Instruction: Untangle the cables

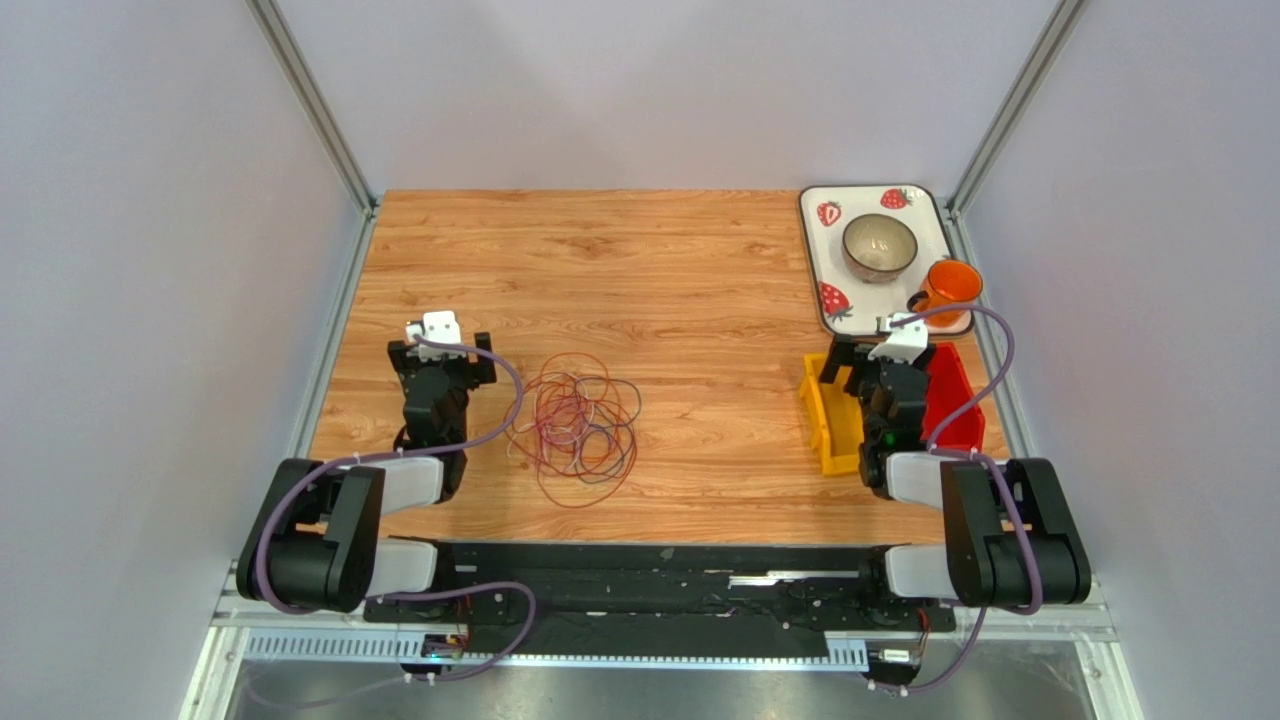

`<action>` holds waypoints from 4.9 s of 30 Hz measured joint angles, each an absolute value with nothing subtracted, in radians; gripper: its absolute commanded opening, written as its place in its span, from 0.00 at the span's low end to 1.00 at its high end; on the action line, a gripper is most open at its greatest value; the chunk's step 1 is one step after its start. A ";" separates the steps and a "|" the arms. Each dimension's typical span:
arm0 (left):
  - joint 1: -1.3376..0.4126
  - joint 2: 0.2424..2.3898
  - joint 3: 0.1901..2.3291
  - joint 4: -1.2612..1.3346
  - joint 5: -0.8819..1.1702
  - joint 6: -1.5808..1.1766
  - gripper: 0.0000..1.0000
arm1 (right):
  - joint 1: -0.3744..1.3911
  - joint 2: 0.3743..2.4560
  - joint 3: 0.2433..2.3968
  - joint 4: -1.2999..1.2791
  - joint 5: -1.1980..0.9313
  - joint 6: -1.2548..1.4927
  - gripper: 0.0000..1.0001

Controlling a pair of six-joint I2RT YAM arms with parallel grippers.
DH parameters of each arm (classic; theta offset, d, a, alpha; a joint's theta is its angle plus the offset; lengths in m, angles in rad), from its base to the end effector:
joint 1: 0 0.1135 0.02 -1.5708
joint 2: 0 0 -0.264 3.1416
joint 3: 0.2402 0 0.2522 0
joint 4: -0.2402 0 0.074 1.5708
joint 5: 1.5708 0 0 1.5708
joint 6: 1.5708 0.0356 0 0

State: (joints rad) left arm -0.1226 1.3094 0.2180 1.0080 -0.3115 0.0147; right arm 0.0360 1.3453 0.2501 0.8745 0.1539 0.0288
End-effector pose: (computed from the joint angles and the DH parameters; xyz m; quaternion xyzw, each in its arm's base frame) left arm 0.2251 -0.0168 0.1699 -0.0549 0.7326 0.0779 0.6740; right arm 0.2330 0.0029 0.1566 0.0452 0.7785 -0.0398 0.6247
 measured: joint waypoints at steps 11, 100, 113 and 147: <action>-0.110 1.309 0.220 1.007 -0.290 0.014 0.99 | 0.065 1.032 0.505 0.331 0.246 0.086 1.00; -0.528 0.971 1.430 -0.625 -0.204 -0.479 0.00 | 0.464 1.861 1.152 0.183 -0.429 0.572 0.98; -0.574 1.264 0.756 -0.327 0.164 -0.602 0.70 | 0.500 1.386 1.087 -0.208 -0.297 0.522 0.99; -0.647 0.638 0.286 -0.238 -0.392 -0.770 0.74 | 0.966 1.504 1.058 -0.454 0.215 0.188 0.99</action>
